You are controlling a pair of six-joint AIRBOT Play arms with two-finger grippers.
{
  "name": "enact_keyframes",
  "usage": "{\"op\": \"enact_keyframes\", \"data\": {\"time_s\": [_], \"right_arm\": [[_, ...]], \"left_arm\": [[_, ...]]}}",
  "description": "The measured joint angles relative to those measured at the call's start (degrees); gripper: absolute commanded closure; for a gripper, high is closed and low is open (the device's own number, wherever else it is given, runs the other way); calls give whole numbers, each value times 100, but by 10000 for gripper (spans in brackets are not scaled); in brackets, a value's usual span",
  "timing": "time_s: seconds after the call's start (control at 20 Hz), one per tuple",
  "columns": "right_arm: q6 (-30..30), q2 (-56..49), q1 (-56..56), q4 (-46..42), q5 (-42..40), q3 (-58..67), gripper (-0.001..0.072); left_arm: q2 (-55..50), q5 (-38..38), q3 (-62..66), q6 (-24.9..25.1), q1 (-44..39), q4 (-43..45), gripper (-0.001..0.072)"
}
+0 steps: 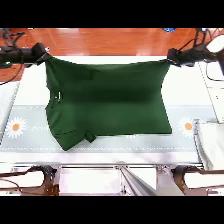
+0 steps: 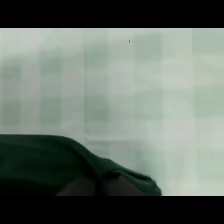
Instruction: Fold the shirts.
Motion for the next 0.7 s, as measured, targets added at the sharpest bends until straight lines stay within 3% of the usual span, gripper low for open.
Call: {"op": "enact_keyframes", "data": {"time_s": [0.05,0.1,0.3,0.5,0.6,0.7], "right_arm": [[116,-273,0,101,-70,225,299],[216,-468,-9,186,-101,389,298],[433,-745,-254,348,151,793,308],[247,-472,-885,197,1311,785,308],[166,-74,-1172,-146,1711,282,305],[122,601,-1390,-345,1661,-778,303]], "left_arm": [[-256,-11,203,7,-55,-2,324],[-431,-46,356,7,-87,-20,195],[-769,-857,785,2,85,409,196],[-782,-2702,758,-278,815,1049,196],[-476,-3311,216,-341,1237,1174,196],[83,-3449,-697,-310,1674,1222,196]]}}
